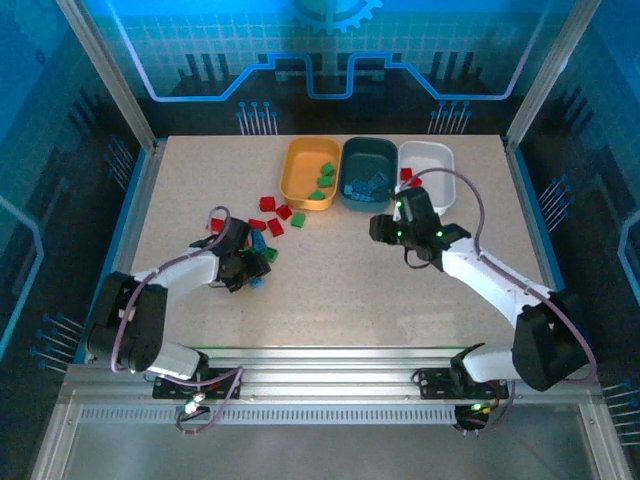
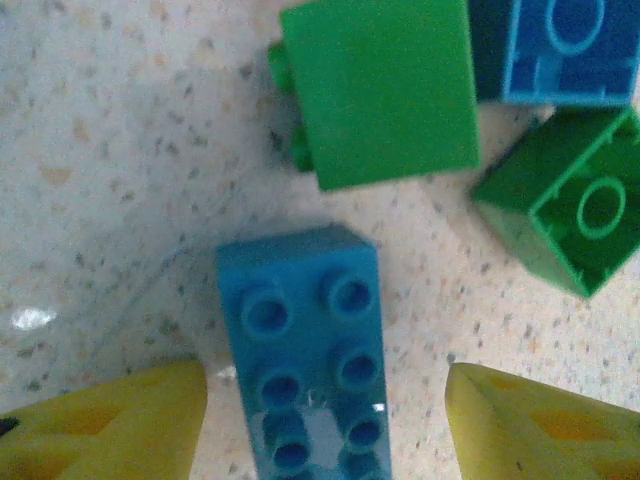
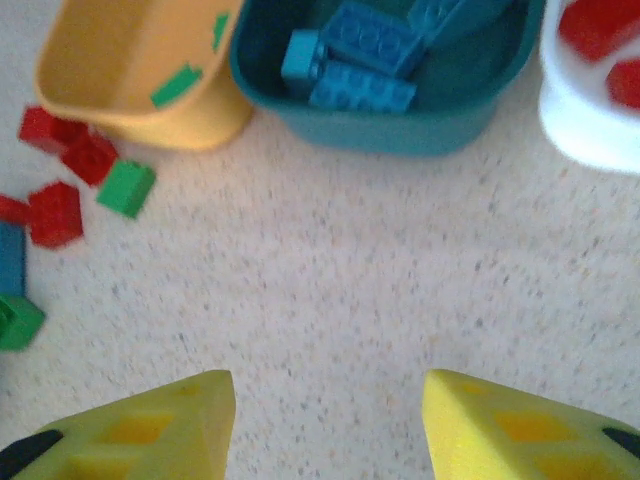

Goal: Sort the legos into containers by color

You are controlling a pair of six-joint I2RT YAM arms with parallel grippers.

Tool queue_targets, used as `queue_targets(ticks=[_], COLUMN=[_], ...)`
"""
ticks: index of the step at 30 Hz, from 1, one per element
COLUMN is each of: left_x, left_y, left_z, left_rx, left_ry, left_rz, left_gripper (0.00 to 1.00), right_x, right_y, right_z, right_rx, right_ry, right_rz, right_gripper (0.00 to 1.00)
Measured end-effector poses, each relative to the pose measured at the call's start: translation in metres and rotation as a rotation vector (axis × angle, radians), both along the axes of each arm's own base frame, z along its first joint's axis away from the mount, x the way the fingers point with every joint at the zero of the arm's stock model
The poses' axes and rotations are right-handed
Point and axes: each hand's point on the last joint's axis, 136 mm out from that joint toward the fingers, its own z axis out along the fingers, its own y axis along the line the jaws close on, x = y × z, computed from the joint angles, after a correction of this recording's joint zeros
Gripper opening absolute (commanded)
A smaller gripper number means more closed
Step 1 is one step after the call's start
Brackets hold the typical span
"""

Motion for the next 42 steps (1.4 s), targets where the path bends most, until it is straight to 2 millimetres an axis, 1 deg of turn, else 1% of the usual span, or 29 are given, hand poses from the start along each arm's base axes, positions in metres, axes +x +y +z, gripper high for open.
queue_targets(ticks=[2, 5, 6, 8, 11, 15, 17, 19, 22, 24, 27, 28, 30, 31, 33, 37, 39, 42], left_x=[0.002, 0.001, -0.001, -0.002, -0.002, -0.004, -0.007, -0.009, -0.002, 0.008, 0.022, 0.026, 0.04, 0.047, 0.067, 0.1, 0.12, 0.146], left_y=[0.002, 0.006, 0.008, 0.01, 0.01, 0.007, 0.002, -0.008, -0.029, -0.047, -0.074, -0.081, -0.099, -0.107, -0.131, -0.18, -0.205, -0.233], left_z=[-0.003, -0.006, -0.007, -0.008, -0.006, -0.003, 0.004, 0.017, 0.048, 0.075, 0.109, 0.117, 0.131, 0.135, 0.141, 0.143, 0.145, 0.15], left_rx=[0.023, 0.059, 0.071, 0.089, 0.1, 0.111, 0.114, 0.115, 0.11, 0.097, 0.059, 0.049, 0.027, 0.018, -0.008, -0.053, -0.083, -0.115], left_ry=[0.009, 0.035, 0.046, 0.058, 0.061, 0.052, 0.036, 0.015, -0.053, -0.124, -0.213, -0.229, -0.258, -0.267, -0.278, -0.286, -0.302, -0.337], left_rz=[-0.006, -0.01, -0.012, -0.018, -0.026, -0.04, -0.061, -0.095, -0.151, -0.188, -0.233, -0.243, -0.266, -0.273, -0.302, -0.376, -0.408, -0.449], left_gripper=[0.55, 0.43, 0.39, 0.33, 0.26, 0.25, 0.25, 0.25, 0.25, 0.25, 0.25, 0.24, 0.24, 0.24, 0.24, 0.23, 0.23, 0.23], right_x=[-0.015, -0.033, -0.037, -0.041, -0.042, -0.04, -0.038, -0.038, -0.036, -0.035, -0.035, -0.035, -0.036, -0.036, -0.036, -0.034, -0.033, -0.032], right_y=[0.01, 0.021, 0.021, 0.017, 0.01, 0.002, -0.001, -0.003, -0.006, -0.008, -0.012, -0.012, -0.014, -0.015, -0.018, -0.028, -0.038, -0.054], right_z=[-0.017, -0.033, -0.037, -0.04, -0.038, -0.028, -0.021, -0.017, -0.016, -0.017, -0.019, -0.02, -0.021, -0.023, -0.025, -0.026, -0.026, -0.029], right_rx=[-0.017, -0.026, -0.021, -0.02, -0.011, -0.003, 0.007, 0.012, 0.009, 0.004, -0.002, -0.001, -0.001, -0.003, -0.005, 0.007, 0.021, 0.051], right_ry=[0.027, 0.038, 0.032, 0.02, -0.009, -0.06, -0.086, -0.102, -0.113, -0.115, -0.115, -0.112, -0.11, -0.108, -0.104, -0.1, -0.099, -0.094], right_rz=[0.031, 0.065, 0.066, 0.048, 0.01, -0.037, -0.057, -0.069, -0.085, -0.096, -0.11, -0.113, -0.119, -0.124, -0.134, -0.173, -0.212, -0.28], right_gripper=[0.52, 0.52, 0.52, 0.52, 0.52, 0.53, 0.54, 0.54, 0.54, 0.54, 0.54, 0.54, 0.53, 0.54, 0.54, 0.54, 0.54, 0.54])
